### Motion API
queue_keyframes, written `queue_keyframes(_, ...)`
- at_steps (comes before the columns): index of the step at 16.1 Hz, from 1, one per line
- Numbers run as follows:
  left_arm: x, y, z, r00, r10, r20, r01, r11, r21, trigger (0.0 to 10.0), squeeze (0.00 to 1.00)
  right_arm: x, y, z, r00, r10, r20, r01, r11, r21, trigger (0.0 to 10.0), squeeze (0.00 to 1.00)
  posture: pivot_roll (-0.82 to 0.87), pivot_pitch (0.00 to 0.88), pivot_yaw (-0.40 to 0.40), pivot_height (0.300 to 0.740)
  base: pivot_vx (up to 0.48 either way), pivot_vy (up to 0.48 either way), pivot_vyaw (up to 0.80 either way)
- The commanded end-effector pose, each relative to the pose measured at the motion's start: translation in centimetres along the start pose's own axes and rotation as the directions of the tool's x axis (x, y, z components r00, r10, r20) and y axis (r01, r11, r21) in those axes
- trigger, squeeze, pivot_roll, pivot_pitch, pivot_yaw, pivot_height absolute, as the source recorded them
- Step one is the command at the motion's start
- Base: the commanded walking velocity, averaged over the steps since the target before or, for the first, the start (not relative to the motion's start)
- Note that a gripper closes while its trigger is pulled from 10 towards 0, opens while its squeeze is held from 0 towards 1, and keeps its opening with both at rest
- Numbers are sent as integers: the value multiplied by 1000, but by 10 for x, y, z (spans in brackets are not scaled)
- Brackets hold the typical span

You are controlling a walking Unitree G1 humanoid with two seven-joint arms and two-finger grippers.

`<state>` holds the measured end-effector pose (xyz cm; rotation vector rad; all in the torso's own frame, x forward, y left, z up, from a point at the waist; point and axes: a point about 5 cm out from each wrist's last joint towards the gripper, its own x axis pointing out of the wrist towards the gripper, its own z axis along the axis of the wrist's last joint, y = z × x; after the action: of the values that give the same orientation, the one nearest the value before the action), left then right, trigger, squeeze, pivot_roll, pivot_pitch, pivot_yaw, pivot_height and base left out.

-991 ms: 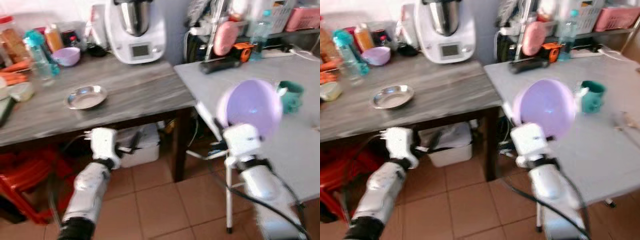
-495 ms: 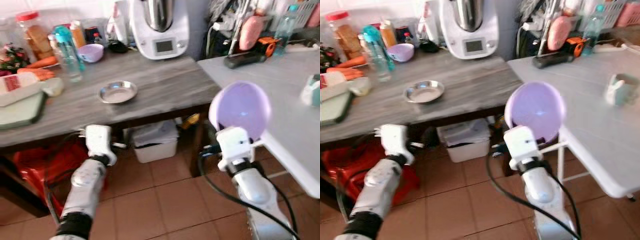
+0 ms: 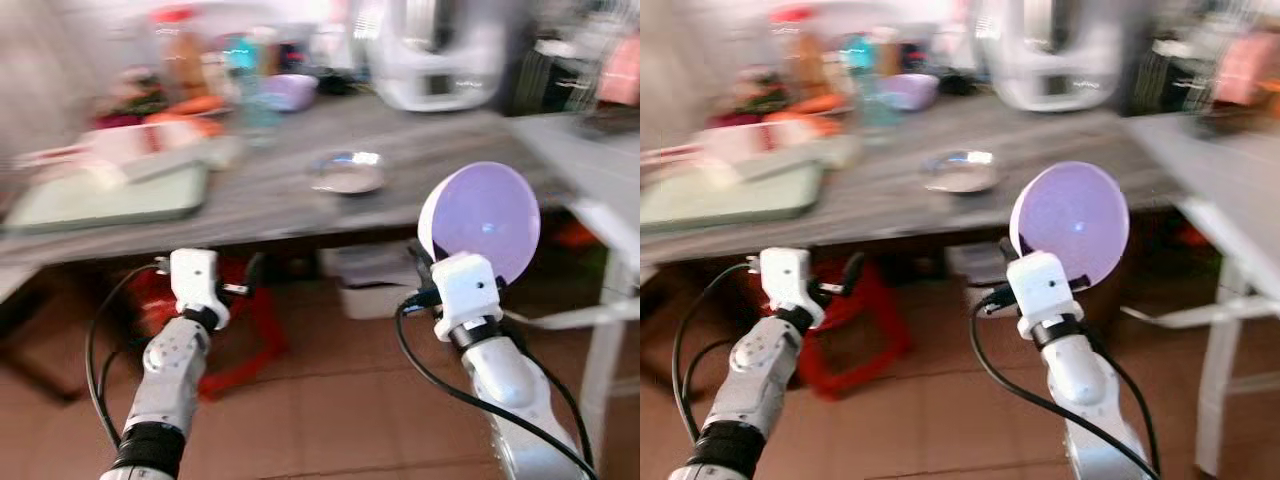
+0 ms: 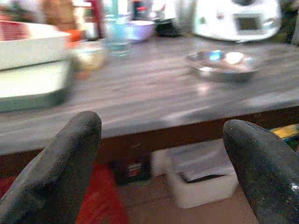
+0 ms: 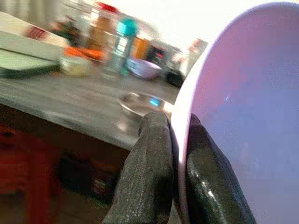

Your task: Setting the table

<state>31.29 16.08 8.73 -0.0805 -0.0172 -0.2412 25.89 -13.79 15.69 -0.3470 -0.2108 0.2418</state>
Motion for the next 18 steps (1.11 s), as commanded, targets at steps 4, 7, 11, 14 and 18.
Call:
queue_keyframes(4, 3, -6, 2, 1000, -10, 20, 9, 1000, 24, 10000, 0, -2, -4, 0, 1000, -22, 4, 22, 1000, 0, 10000, 0, -16, 0, 91, 740, 0, 91, 255)
queue_keyframes(7, -2, -8, 3, 999, -28, 39, 27, 999, 39, 10000, 0, -3, -4, 0, 1000, -24, 5, 24, 1000, 4, 10000, 0, -16, 0, 94, 740, 0, 0, 0)
queue_keyframes(11, -10, -17, -2, 996, -80, 39, 79, 996, 29, 10000, 0, -3, -3, 1, 1000, -22, 13, 22, 1000, 6, 10000, 0, -12, 0, 95, 740, 0, 0, 322)
queue_keyframes(14, -9, -23, -1, 993, -108, 42, 108, 994, 8, 10000, 0, -1, -3, 1, 1000, -24, 15, 24, 1000, 7, 10000, 0, -14, 0, 97, 740, 298, 0, 156)
queue_keyframes(18, -9, -28, -1, 991, -125, 44, 126, 992, -10, 10000, 0, -2, -5, 1, 1000, -27, 14, 27, 1000, 2, 10000, 0, -16, 0, 91, 740, 357, 0, 0)
